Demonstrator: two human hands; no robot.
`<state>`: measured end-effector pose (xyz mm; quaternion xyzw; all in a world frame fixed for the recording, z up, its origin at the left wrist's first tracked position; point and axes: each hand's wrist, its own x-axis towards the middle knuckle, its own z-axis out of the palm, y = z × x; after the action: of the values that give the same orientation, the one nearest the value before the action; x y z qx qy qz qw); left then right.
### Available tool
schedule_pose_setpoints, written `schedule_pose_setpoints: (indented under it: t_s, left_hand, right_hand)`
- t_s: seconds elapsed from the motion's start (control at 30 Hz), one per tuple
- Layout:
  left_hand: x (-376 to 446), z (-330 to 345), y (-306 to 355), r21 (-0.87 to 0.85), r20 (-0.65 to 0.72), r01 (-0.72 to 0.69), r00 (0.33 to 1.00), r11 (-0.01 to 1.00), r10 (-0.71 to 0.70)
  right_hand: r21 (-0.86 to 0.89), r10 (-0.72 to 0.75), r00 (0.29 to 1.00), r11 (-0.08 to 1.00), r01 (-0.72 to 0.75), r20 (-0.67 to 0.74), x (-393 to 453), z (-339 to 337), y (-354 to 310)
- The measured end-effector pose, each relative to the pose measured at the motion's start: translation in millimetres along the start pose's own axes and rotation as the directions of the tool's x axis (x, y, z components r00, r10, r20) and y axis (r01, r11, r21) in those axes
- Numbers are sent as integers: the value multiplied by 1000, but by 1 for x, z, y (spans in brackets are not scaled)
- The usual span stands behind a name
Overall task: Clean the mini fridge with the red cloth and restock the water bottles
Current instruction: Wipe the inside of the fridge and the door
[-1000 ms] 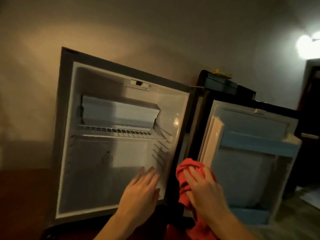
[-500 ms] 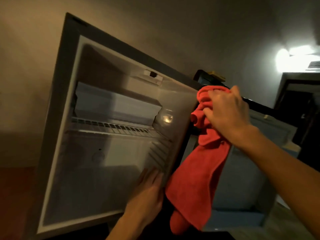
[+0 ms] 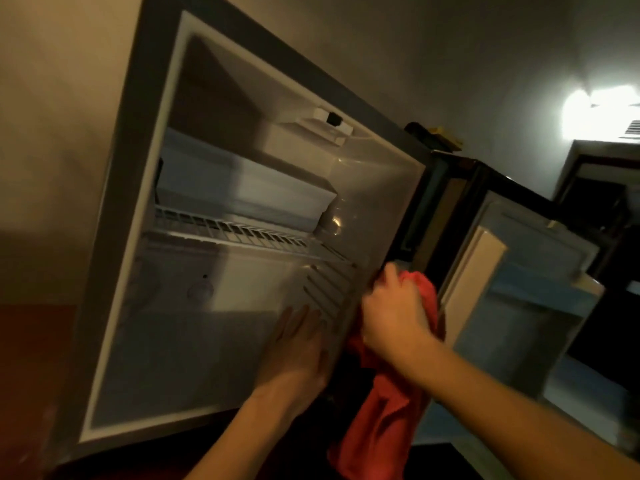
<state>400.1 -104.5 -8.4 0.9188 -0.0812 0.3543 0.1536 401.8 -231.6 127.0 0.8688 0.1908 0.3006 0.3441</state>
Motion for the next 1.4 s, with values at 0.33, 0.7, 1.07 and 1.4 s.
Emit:
schedule_pose_setpoints:
  t_s: [0.33, 0.7, 1.07, 1.4]
  left_hand:
    - [-21, 13, 15, -63, 43, 56, 998, 996, -53]
    - [-36, 15, 15, -10, 36, 48, 998, 999, -47]
    - [-15, 4, 23, -3, -30, 34, 999, 999, -34]
    - [-16, 15, 21, -16, -18, 35, 999, 999, -35]
  right_hand:
    - [-48, -217, 972, 974, 222, 88, -61, 77, -55]
    - [-81, -363, 920, 923, 377, 150, -86, 120, -89]
    - [36, -57, 937, 997, 73, -344, -12, 3, 60]
    - [18, 150, 885, 987, -159, -441, 49, -60, 140]
